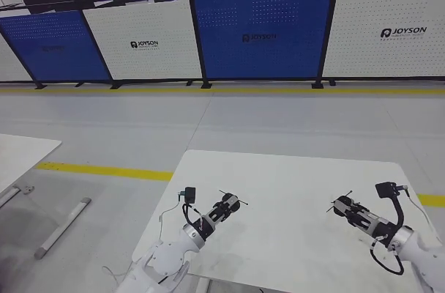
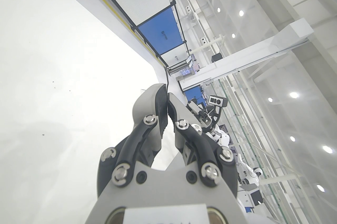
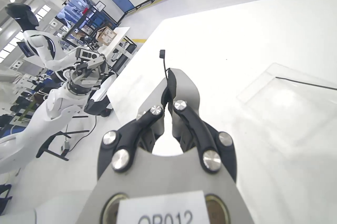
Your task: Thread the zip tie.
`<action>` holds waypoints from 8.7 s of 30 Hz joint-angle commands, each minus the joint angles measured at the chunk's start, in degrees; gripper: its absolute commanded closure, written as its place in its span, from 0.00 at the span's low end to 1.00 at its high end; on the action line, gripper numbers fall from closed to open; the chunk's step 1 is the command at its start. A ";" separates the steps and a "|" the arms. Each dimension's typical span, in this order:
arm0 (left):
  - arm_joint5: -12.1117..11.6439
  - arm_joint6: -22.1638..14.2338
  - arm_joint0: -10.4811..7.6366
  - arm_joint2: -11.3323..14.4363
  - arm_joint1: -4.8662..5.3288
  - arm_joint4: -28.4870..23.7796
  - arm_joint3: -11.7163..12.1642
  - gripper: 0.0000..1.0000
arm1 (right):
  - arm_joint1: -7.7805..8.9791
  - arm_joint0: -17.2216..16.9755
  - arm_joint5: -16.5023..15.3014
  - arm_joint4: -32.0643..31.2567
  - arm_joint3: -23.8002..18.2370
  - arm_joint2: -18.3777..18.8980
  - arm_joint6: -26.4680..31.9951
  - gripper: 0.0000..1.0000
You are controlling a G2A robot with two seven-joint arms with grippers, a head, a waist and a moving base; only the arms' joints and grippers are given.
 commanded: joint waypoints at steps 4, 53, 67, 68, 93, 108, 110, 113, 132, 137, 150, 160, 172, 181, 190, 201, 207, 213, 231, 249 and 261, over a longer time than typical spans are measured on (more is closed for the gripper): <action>0.00 0.00 0.00 0.00 0.00 0.00 0.00 1.00 | 0.00 0.00 0.00 0.00 0.00 0.00 0.00 1.00; 0.38 5.04 -6.33 9.46 -1.65 5.15 6.26 1.00 | 0.00 0.00 0.00 0.00 0.00 0.00 0.00 1.00; 0.38 5.04 -6.33 9.46 -1.65 5.15 6.26 1.00 | -0.08 -1.45 0.14 1.65 -0.94 -0.14 -1.90 1.00; 0.38 5.04 -6.33 9.46 -1.65 5.15 6.26 1.00 | -0.11 -2.29 0.31 2.78 -1.53 0.02 -2.82 1.00; 0.38 5.04 -6.33 9.46 -1.65 5.15 6.26 1.00 | -1.55 -11.72 6.03 -1.96 -10.43 -6.12 -21.36 1.00; 0.38 5.04 -6.33 9.46 -1.65 5.15 6.26 1.00 | -4.03 -13.05 7.70 -10.15 -7.83 -17.52 -42.23 1.00; 0.38 5.04 -6.33 9.46 -1.65 5.15 6.26 1.00 | -4.03 -13.05 7.70 -10.15 -7.83 -17.52 -42.23 1.00; 0.38 5.04 -6.33 9.46 -1.65 5.15 6.26 1.00 | -4.03 -13.05 7.70 -10.15 -7.83 -17.52 -42.23 1.00; 3.60 11.84 -7.45 9.97 -1.96 11.62 6.42 1.00 | -4.03 -13.05 7.70 -10.15 -7.83 -17.52 -42.23 1.00; 5.92 13.70 -8.30 11.71 -2.15 18.17 7.86 1.00 | -4.03 -13.05 7.70 -10.15 -7.83 -17.52 -42.23 1.00; 5.92 13.70 -8.30 11.71 -2.15 18.17 7.86 1.00 | -5.14 -10.28 5.93 -1.01 -4.97 -20.71 -38.80 1.00; 5.92 13.70 -8.30 11.71 -2.15 18.17 7.86 1.00 | -6.42 -8.86 8.13 -6.30 -4.62 -25.95 -42.70 1.00; 5.92 13.70 -8.30 11.71 -2.15 18.17 7.86 1.00 | -7.04 -10.32 6.57 -7.33 -4.72 -26.47 -50.66 1.00; 5.92 13.70 -8.30 11.71 -2.15 18.17 7.86 1.00 | -9.43 -10.90 12.86 -16.72 -2.35 -33.19 -65.41 1.00; 5.92 13.70 -8.30 11.71 -2.15 18.17 7.86 1.00 | -9.43 -10.90 12.86 -16.72 -2.35 -33.19 -65.41 1.00; 5.85 14.13 -8.12 11.78 -2.26 17.36 7.02 1.00 | -10.09 -8.99 18.85 -7.14 -3.64 -29.58 -58.82 1.00; 9.22 14.62 -8.19 12.27 -2.59 16.68 3.90 1.00 | -10.37 -9.51 19.84 -8.16 -4.01 -29.15 -57.95 1.00; 12.37 13.36 -8.89 14.71 -2.92 19.61 3.37 1.00 | -10.43 -10.13 19.17 -7.41 -3.45 -27.97 -58.40 1.00; 11.51 12.63 -9.02 15.70 -3.18 19.74 2.73 1.00 | -10.04 -6.69 22.13 1.31 -2.93 -22.85 -42.97 1.00; 11.51 12.63 -9.02 15.70 -3.18 19.74 2.73 1.00 | -10.64 -7.04 19.36 -3.83 -3.40 -25.96 -45.15 1.00; 11.51 12.63 -9.02 15.70 -3.18 19.74 2.73 1.00 | -10.89 -7.39 20.19 -5.72 -4.01 -26.80 -47.61 1.00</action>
